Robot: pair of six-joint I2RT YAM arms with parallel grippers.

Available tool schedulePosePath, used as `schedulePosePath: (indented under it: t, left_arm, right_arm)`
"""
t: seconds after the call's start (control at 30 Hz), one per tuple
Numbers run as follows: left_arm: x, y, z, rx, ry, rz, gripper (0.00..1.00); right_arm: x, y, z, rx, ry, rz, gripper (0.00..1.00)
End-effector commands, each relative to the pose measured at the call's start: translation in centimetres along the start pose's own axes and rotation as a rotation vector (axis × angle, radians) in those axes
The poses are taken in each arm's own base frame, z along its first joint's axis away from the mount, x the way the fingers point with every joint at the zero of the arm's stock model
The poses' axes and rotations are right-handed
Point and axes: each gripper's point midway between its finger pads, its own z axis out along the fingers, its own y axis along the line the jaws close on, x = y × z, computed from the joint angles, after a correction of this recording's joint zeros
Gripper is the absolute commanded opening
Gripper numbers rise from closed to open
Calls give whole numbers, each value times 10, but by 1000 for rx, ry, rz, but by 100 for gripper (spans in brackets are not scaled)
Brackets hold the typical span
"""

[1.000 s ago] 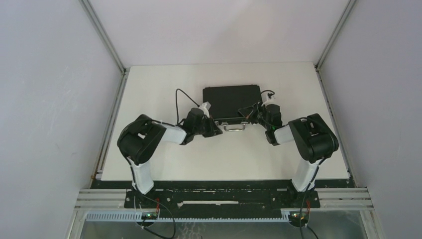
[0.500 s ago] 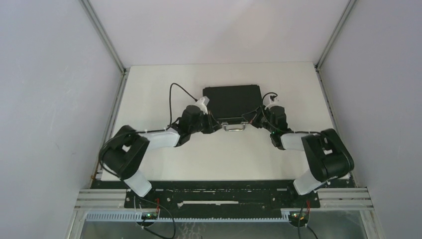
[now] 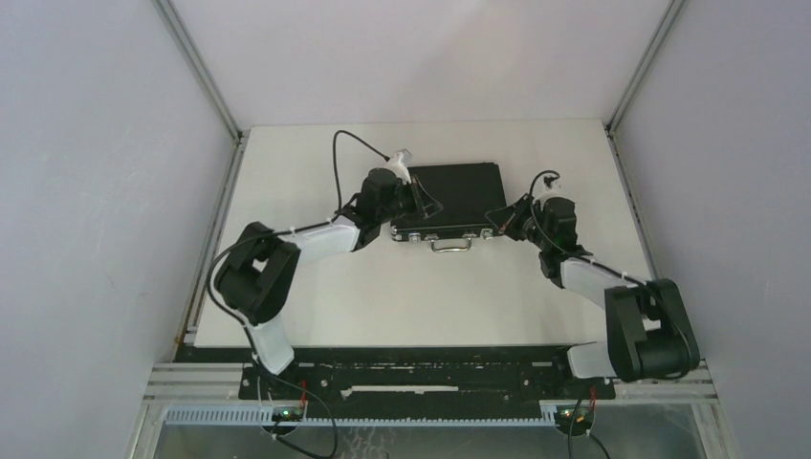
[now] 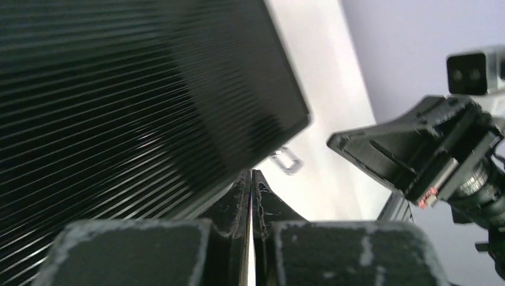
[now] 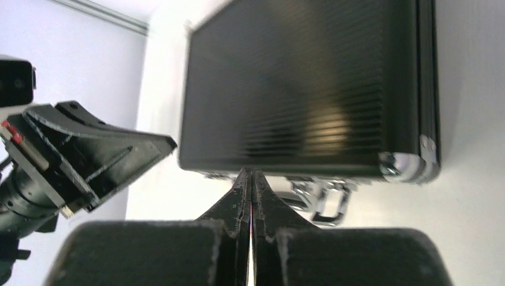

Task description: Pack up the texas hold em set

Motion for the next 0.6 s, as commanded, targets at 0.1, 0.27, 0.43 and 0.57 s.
schedulePosePath:
  t: [0.1, 0.27, 0.43, 0.57]
  left_arm:
    - [13, 47, 16, -150, 44, -164, 4]
    - [24, 53, 19, -154, 75, -175, 4]
    - [19, 49, 11, -155, 57, -147, 4]
    - [14, 45, 7, -149, 47, -133, 5]
  right_arm:
    - [80, -80, 1, 172, 150, 138, 0]
    - [91, -81, 7, 138, 166, 192, 0]
    - [79, -66, 4, 136, 152, 114, 0]
    - [60, -26, -10, 55, 124, 50, 0]
